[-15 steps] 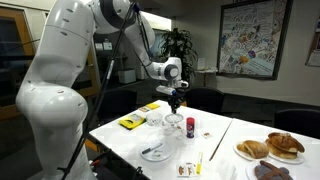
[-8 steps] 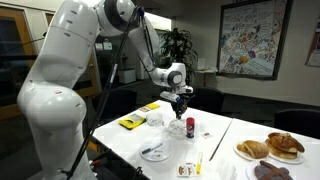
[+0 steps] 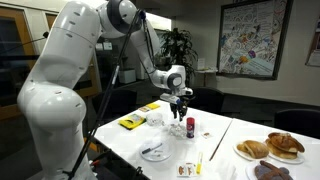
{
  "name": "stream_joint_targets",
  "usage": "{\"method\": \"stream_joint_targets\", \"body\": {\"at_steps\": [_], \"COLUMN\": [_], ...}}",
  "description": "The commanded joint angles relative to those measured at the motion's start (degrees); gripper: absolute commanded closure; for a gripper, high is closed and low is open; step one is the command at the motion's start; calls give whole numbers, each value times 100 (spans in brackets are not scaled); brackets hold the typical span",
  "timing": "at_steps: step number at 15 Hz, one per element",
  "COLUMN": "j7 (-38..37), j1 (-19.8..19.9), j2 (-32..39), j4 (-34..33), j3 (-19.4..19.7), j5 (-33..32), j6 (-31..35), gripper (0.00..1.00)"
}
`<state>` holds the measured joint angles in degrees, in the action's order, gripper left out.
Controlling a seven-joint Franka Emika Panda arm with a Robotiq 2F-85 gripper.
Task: Take the lid off of the glass bowl
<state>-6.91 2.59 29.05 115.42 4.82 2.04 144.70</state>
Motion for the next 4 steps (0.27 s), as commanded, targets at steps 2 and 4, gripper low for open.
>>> {"method": "stream_joint_targets", "body": {"at_steps": [2, 4], "j7": [72, 45], "j1": [-45, -198], "j2": [-386, -626], "j4": [220, 324], "j3": [-36, -33], "j5": [-70, -260], "j6": [-216, -340], "gripper": [10, 1]}}
